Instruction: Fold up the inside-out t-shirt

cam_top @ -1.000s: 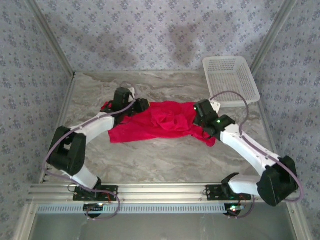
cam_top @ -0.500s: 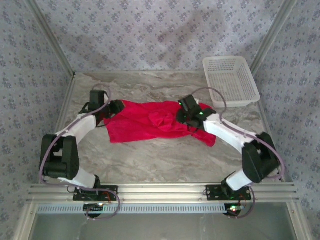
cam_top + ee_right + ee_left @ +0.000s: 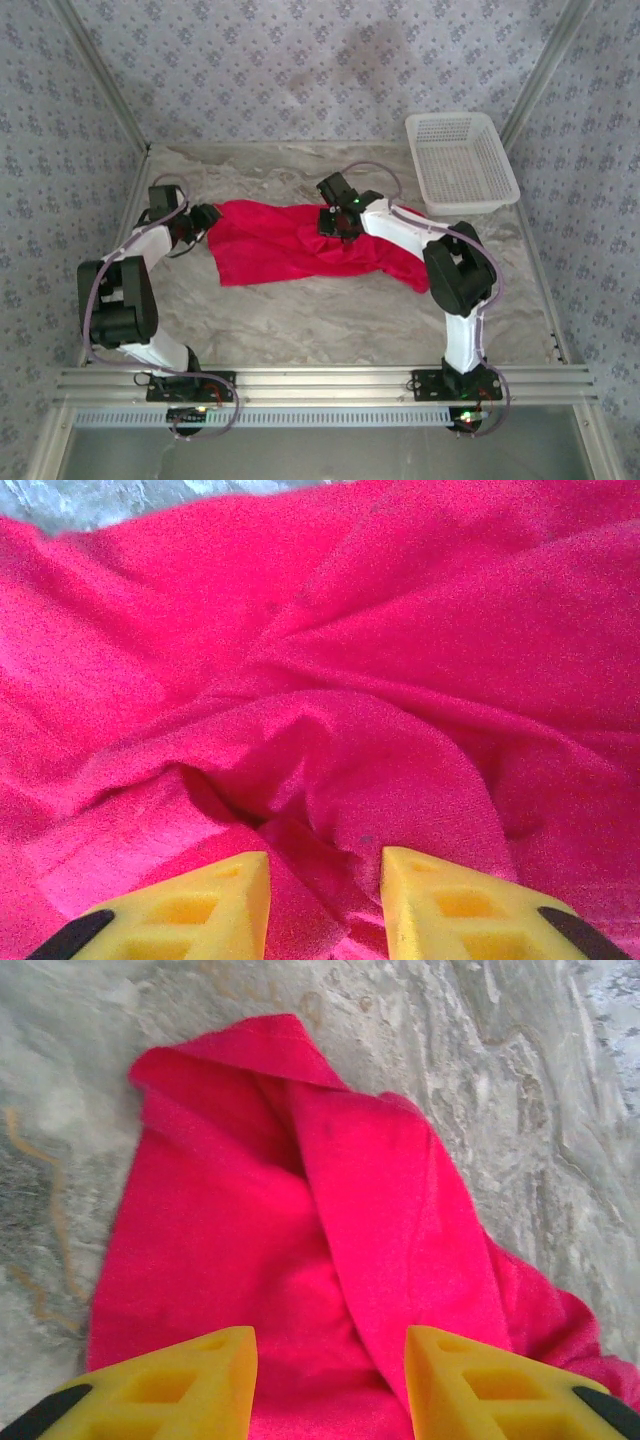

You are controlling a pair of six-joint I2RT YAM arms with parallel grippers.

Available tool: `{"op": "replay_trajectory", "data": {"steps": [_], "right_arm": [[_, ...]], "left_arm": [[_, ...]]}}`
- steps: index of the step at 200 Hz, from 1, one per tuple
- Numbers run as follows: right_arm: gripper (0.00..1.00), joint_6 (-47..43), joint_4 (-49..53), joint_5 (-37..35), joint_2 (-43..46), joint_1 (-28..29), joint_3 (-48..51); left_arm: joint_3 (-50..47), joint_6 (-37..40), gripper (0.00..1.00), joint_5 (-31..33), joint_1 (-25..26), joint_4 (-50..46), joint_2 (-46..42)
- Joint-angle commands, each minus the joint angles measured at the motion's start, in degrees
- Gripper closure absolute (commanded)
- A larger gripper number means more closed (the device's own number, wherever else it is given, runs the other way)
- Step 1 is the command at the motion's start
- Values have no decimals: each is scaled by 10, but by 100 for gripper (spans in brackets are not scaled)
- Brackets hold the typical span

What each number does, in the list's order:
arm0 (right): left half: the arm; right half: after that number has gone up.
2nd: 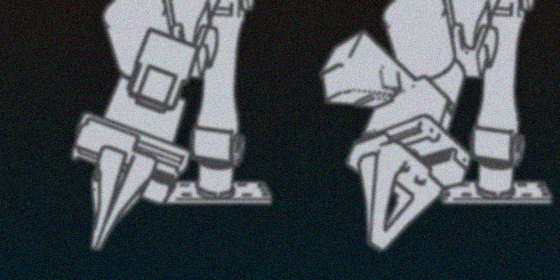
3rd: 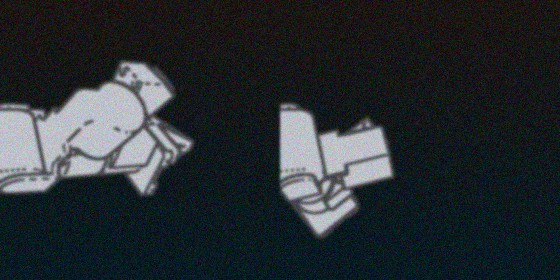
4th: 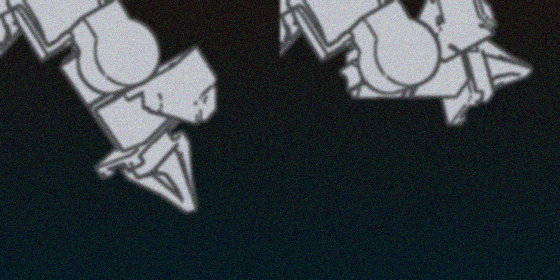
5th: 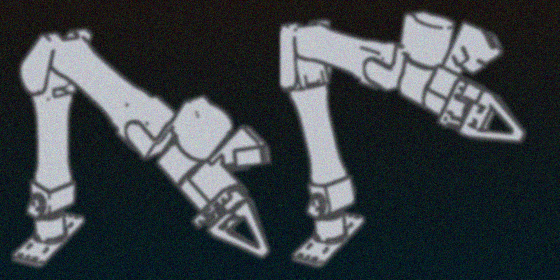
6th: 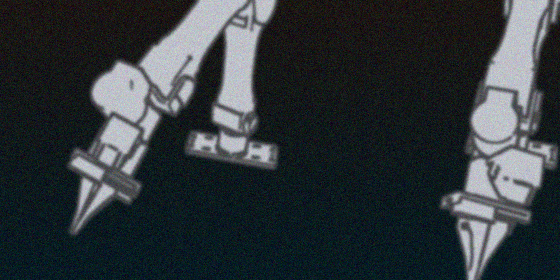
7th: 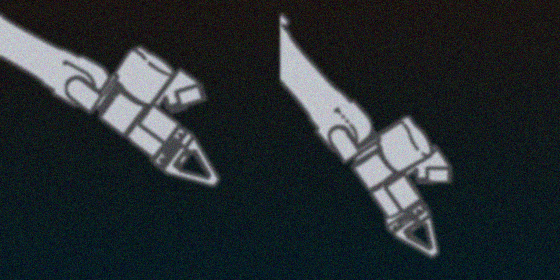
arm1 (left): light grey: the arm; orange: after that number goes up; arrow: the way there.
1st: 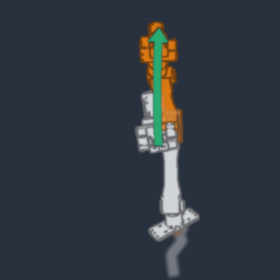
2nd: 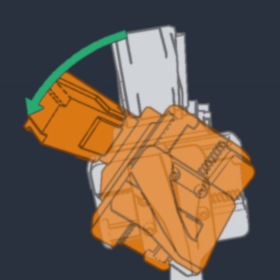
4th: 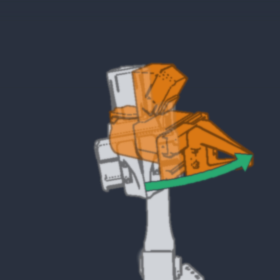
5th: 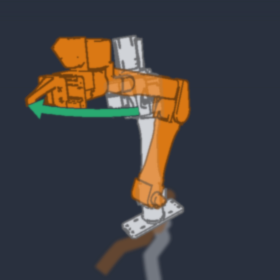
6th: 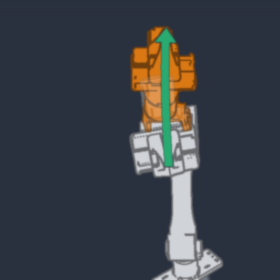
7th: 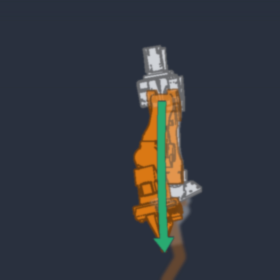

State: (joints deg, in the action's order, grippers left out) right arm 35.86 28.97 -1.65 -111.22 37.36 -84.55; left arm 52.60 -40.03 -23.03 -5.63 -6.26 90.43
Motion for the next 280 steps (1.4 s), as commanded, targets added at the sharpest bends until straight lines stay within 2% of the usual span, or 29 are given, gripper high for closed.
{"op": "replay_trajectory", "data": {"steps": [1, 20, 76, 93, 113, 142, 168, 179, 208, 241, 280], "right_arm": [[78, -24, 38, 24, 4, -7, -32], [100, -35, 41, 45, 18, -14, -40], [100, -38, 52, 70, 99, -19, -12], [100, -26, 45, 67, 128, -29, 21], [100, -6, 24, 57, 168, -52, 72], [84, 19, 6, 52, 211, -101, 138], [57, 24, 2, 57, 239, -130, 179], [50, 22, 3, 57, 248, -135, 186], [47, 21, 7, 58, 269, -149, 201], [46, 22, -2, 68, 280, -164, 216], [46, 24, -14, 79, 277, -172, 223]], "left_arm": [[-1, -15, 59, -31, 10, 40, -18], [-2, -11, 59, -31, 26, 33, -29], [-2, -11, 58, -47, 83, 43, -37], [13, -3, 55, -39, 127, 35, -33], [56, 31, 55, -11, 203, -12, -21], [156, 81, 55, 72, 322, -121, 24], [265, 152, 62, 152, 399, -221, 97], [310, 181, 65, 177, 422, -258, 133], [391, 243, 67, 216, 461, -314, 208], [428, 264, 67, 246, 468, -348, 245], [424, 259, 69, 231, 468, -340, 254]]}}
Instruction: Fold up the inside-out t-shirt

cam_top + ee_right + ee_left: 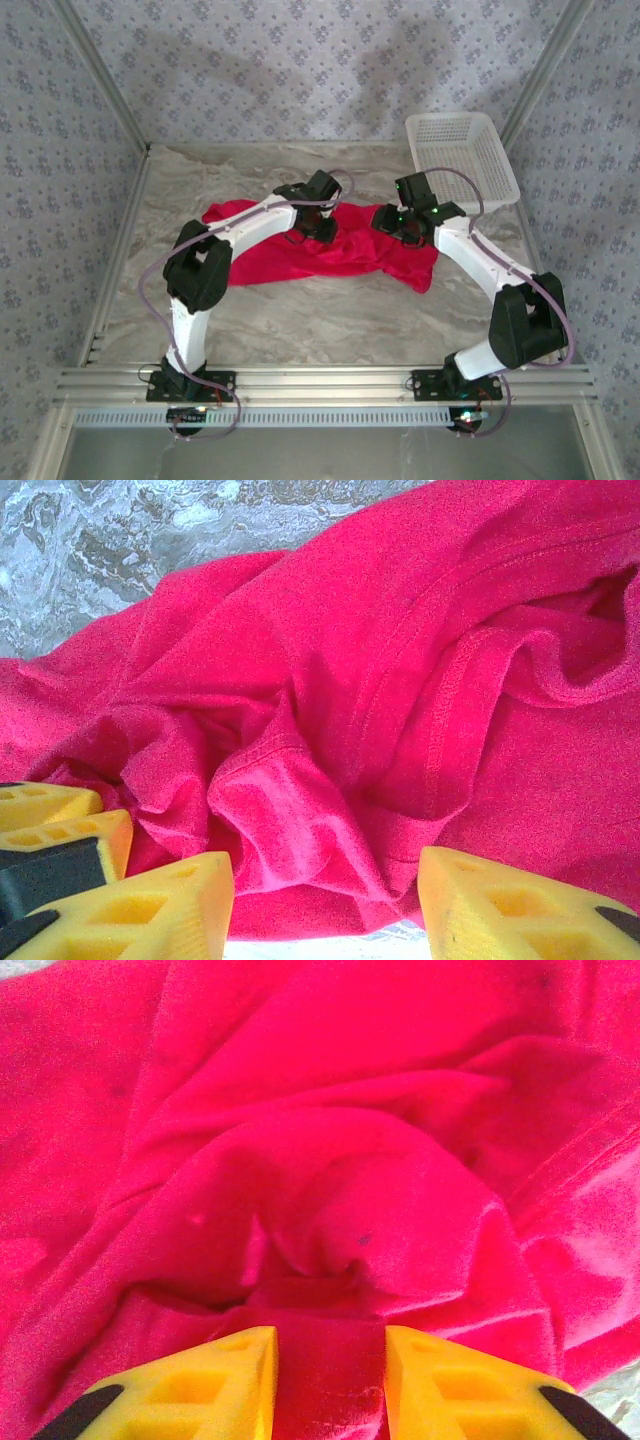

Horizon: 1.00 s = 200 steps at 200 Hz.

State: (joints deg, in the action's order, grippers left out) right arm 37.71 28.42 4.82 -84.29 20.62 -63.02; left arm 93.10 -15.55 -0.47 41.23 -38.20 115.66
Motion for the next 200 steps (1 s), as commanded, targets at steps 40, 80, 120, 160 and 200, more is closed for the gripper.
{"op": "replay_trajectory", "data": {"steps": [40, 80, 120, 160, 200], "right_arm": [[46, 14, -25, 26, -5, -3, 7], [44, 46, -101, 68, -82, 34, -3], [58, 97, -147, 55, -224, 50, -29], [81, 114, -121, -18, -251, 49, -16], [81, 114, -94, -58, -208, 39, 0]], "left_arm": [[7, 16, 94, 6, 1, -14, 5], [13, 11, 100, 14, -1, -15, -33], [-27, -38, 100, -10, -21, 84, -141], [-153, -146, 100, -75, -66, 309, -254], [-272, -176, 100, -77, -78, 425, -315]]}}
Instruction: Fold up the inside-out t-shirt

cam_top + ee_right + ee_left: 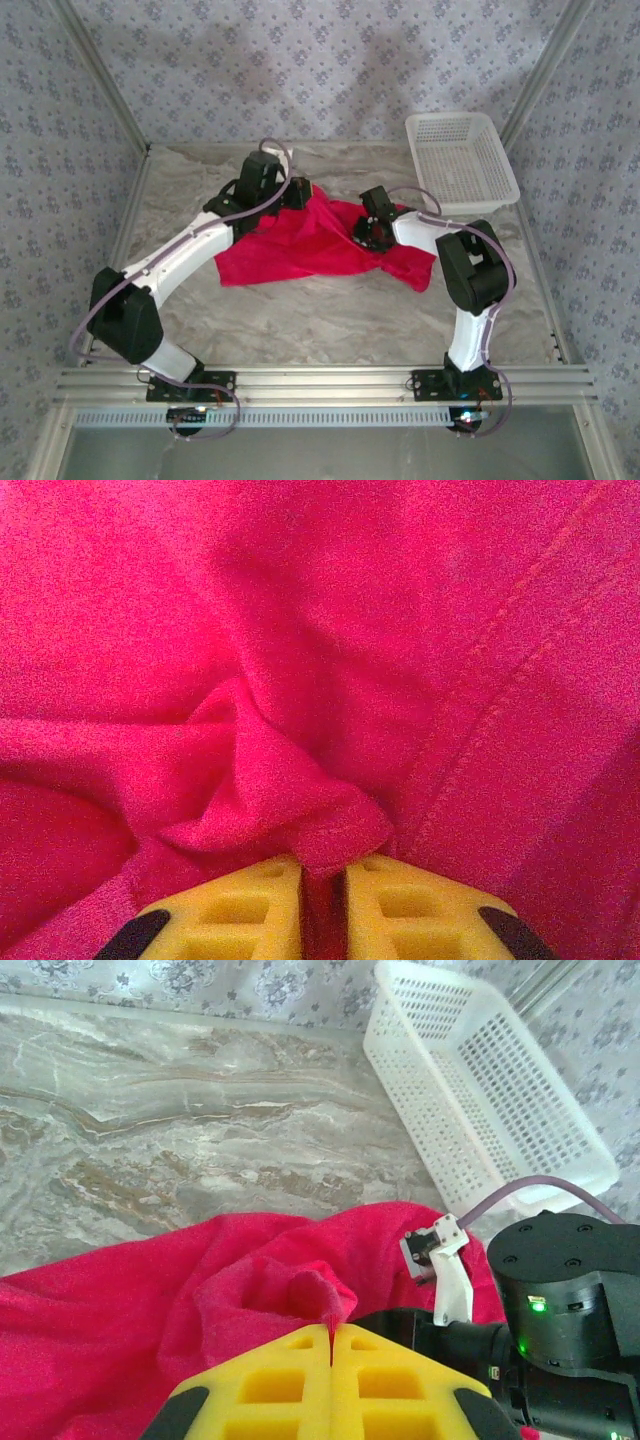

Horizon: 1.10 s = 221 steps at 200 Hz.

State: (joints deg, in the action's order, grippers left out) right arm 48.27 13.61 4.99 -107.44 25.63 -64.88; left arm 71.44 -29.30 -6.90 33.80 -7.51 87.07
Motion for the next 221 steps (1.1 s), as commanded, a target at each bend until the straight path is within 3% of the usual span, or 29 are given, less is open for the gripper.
{"op": "replay_trajectory", "data": {"steps": [1, 49, 83, 116, 168, 195, 210, 221], "right_arm": [[81, 8, 54, -61, 24, -11, 19], [80, -23, 88, -86, 101, -17, 4], [79, -57, 119, -90, 124, 25, -30], [78, -62, 123, -74, 88, 88, -78], [58, -66, 122, -81, 36, 135, -101], [53, -70, 113, -92, 13, 136, -105], [56, -71, 109, -92, -13, 128, -124], [75, -72, 115, -90, -31, 120, -148]], "left_arm": [[-60, -40, 100, -13, -4, 120, -30], [-285, -55, 100, -6, 9, 205, -80], [-386, -43, 100, 30, 55, 257, -98], [-421, -60, 100, 41, 77, 278, -84], [-418, -58, 100, 58, 77, 265, -96], [-411, -49, 100, 68, 75, 251, -109], [-408, -47, 100, 70, 76, 247, -113], [-406, -46, 100, 73, 75, 245, -113]]}}
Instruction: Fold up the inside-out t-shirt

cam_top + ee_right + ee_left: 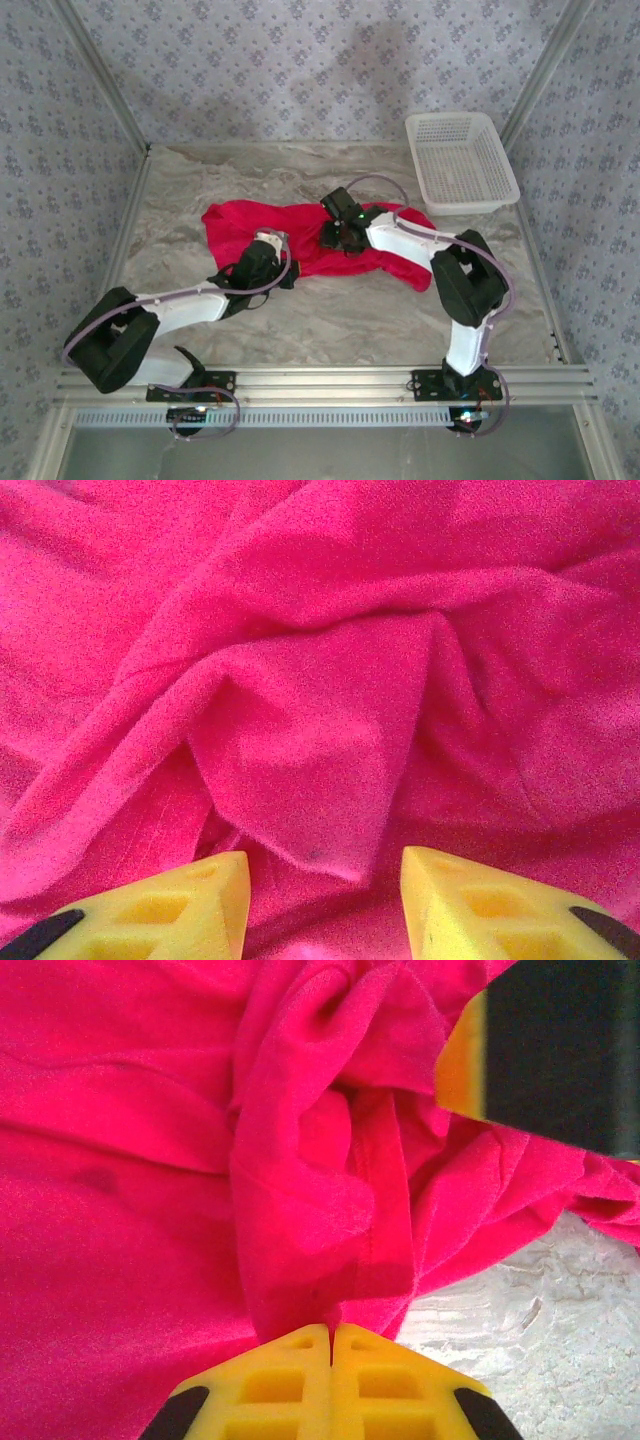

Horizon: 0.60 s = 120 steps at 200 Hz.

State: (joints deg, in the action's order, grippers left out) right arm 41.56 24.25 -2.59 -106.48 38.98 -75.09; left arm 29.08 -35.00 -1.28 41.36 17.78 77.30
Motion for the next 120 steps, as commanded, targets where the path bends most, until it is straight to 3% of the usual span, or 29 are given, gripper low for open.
{"op": "replay_trajectory", "data": {"steps": [1, 12, 37, 62, 87, 120], "right_arm": [[78, -5, 10, -13, -43, -15, -49], [100, -13, 34, -4, -52, -25, -84], [100, -39, 90, 33, -5, -39, -124], [100, -51, 91, 80, 81, -70, -98], [100, -40, 37, 146, 137, -114, -39], [100, -16, -62, 230, 145, -150, 52]], "left_arm": [[18, 11, 100, 17, -1, -8, -15], [22, 12, 100, 17, -5, -13, -14], [30, 18, 100, 11, -20, -20, -9], [40, 17, 100, -10, -45, -17, 3], [48, 18, 100, -21, -53, -10, 12], [64, 13, 100, -38, -53, 0, 32]]}}
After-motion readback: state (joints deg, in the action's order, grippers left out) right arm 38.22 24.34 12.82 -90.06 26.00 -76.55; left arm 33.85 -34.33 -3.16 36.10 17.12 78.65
